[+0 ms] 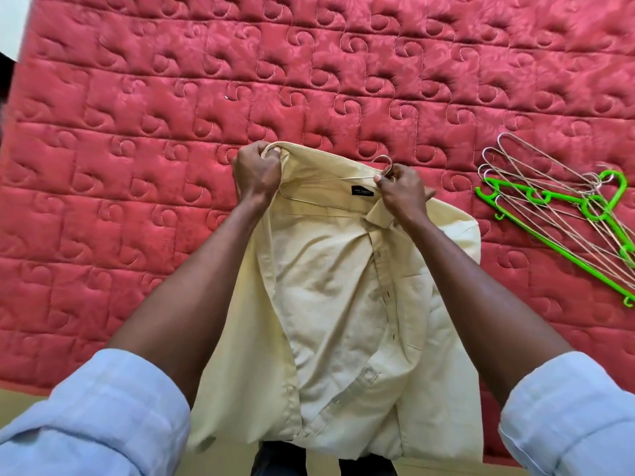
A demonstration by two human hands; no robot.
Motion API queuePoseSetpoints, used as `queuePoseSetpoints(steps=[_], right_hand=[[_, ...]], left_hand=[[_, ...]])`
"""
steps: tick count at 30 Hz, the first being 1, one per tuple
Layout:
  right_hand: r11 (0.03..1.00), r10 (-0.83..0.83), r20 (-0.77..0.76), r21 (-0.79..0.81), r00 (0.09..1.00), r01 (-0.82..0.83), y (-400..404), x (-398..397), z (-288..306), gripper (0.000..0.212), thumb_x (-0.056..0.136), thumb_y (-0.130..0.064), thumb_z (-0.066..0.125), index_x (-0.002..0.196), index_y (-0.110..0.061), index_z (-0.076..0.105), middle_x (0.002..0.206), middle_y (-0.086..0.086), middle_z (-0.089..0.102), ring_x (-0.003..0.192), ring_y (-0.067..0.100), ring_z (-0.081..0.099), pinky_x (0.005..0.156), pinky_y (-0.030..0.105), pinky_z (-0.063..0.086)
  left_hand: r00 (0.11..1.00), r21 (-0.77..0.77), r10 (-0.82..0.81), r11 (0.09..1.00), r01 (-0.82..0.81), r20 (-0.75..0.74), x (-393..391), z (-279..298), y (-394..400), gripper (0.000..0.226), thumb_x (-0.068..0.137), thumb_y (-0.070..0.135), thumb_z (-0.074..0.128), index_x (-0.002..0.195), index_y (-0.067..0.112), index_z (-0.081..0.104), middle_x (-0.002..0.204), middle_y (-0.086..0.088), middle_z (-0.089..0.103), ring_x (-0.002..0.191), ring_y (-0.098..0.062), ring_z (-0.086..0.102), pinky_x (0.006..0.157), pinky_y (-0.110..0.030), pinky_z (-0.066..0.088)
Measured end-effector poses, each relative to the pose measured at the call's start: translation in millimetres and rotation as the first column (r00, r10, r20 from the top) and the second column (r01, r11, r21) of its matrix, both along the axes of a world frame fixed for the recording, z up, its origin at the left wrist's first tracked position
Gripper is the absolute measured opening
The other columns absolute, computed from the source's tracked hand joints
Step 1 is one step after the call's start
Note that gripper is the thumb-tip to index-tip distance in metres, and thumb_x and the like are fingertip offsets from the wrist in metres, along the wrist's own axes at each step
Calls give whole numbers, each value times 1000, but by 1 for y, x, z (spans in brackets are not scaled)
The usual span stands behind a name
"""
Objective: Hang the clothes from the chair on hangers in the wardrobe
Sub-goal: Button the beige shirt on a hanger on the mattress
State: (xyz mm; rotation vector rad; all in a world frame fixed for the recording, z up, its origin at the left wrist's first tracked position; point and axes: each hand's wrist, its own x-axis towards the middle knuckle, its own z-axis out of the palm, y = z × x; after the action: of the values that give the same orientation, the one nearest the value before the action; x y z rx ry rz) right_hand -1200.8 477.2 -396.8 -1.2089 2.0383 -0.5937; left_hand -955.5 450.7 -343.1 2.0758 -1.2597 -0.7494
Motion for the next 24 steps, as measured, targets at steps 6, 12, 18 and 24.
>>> queuePoseSetpoints(steps=[6,12,18,24], right_hand=[[1000,-14,-205,15,979,17,-30,27,12,21,89,-38,61,94,-19,68,100,3,69,101,24,59,89,40,28],[1000,26,-270,20,963,-22,-66,45,-3,30,90,-41,61,103,-16,68,111,7,65,107,27,58,94,39,35],[996,30,-63,-86,998,-36,-21,39,9,60,84,-18,67,140,-6,47,142,15,47,132,26,43,108,27,31],[958,-39,-214,-286,976,-24,135,70,19,24,80,-11,64,103,-5,62,105,14,56,100,30,55,88,38,47]], left_hand=[[999,-201,43,978,-47,-26,-33,20,22,17,83,20,57,83,10,72,78,-8,71,71,-27,59,62,-35,41],[925,92,-380,921,379,-3,-48,-10,61,39,85,23,64,121,12,66,107,-13,66,98,-28,63,81,-33,46],[890,-6,-431,900,435,-152,-23,-36,104,58,83,10,66,139,8,51,141,-12,48,117,-22,56,95,-34,51],[976,-11,-219,976,219,-12,-12,-31,200,24,85,6,61,109,8,62,102,-5,58,85,-18,56,76,-35,50]])
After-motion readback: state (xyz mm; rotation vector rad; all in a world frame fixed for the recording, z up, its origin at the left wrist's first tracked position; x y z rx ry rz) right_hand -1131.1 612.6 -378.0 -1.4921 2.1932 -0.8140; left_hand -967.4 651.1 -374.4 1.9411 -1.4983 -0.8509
